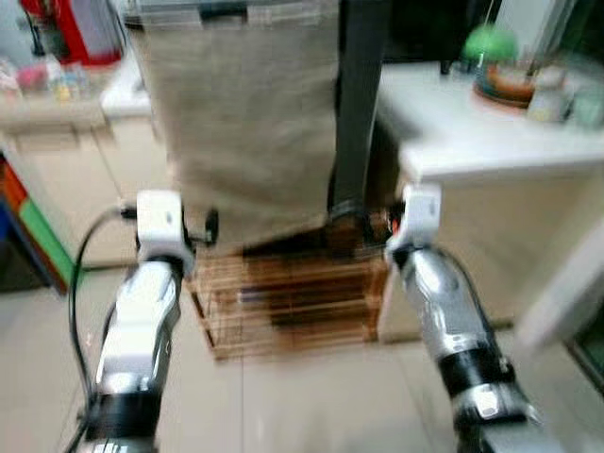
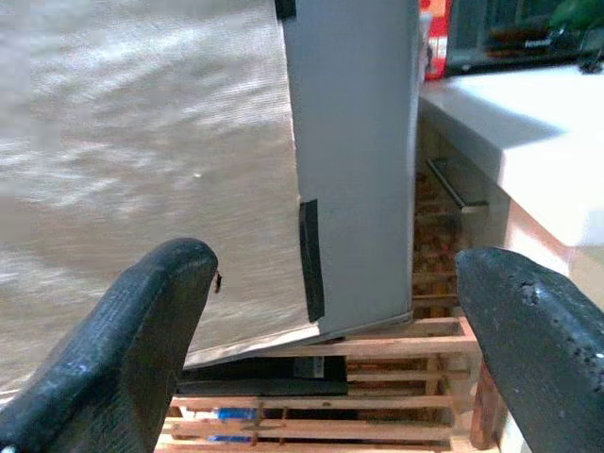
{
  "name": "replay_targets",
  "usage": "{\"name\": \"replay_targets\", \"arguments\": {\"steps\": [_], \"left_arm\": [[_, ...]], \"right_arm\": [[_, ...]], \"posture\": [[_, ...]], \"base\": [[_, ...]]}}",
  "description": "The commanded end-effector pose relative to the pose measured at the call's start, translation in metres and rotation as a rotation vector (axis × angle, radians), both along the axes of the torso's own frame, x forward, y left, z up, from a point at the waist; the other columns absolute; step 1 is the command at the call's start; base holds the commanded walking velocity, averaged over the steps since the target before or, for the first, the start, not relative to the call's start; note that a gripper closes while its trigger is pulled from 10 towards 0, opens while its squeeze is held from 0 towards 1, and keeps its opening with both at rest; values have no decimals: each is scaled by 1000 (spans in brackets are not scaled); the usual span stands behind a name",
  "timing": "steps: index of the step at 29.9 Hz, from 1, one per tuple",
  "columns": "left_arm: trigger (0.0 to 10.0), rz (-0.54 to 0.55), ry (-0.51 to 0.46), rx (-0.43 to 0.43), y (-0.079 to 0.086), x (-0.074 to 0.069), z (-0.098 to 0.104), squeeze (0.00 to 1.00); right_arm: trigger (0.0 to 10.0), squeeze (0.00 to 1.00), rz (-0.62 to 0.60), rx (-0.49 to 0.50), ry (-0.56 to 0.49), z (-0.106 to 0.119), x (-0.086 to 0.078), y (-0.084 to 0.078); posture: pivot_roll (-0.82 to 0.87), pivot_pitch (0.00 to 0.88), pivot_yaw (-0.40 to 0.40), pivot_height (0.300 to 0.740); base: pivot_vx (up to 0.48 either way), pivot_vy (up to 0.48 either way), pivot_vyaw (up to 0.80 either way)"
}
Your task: Restocking fridge
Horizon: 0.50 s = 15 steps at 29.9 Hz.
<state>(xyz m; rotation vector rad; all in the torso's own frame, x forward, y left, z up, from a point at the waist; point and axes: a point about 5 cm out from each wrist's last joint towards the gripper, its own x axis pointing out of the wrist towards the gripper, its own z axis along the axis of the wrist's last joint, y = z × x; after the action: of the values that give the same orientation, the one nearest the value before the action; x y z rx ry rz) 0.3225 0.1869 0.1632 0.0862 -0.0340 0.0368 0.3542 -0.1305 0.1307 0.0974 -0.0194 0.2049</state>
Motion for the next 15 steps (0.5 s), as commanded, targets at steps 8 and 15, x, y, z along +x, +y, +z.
{"name": "replay_targets", "arguments": {"steps": [8, 15], "left_arm": [[10000, 26, 25, 9, 8, 1, -5, 0], [10000, 28, 24, 7, 9, 2, -5, 0]], "right_arm": [[10000, 0, 62, 7, -39, 12, 6, 20], [10000, 0, 62, 13, -45, 14, 8, 23]], "posture": [[-58, 0, 33, 740], [-55, 0, 31, 740]], "base": [[480, 0, 67], [480, 0, 299]]}}
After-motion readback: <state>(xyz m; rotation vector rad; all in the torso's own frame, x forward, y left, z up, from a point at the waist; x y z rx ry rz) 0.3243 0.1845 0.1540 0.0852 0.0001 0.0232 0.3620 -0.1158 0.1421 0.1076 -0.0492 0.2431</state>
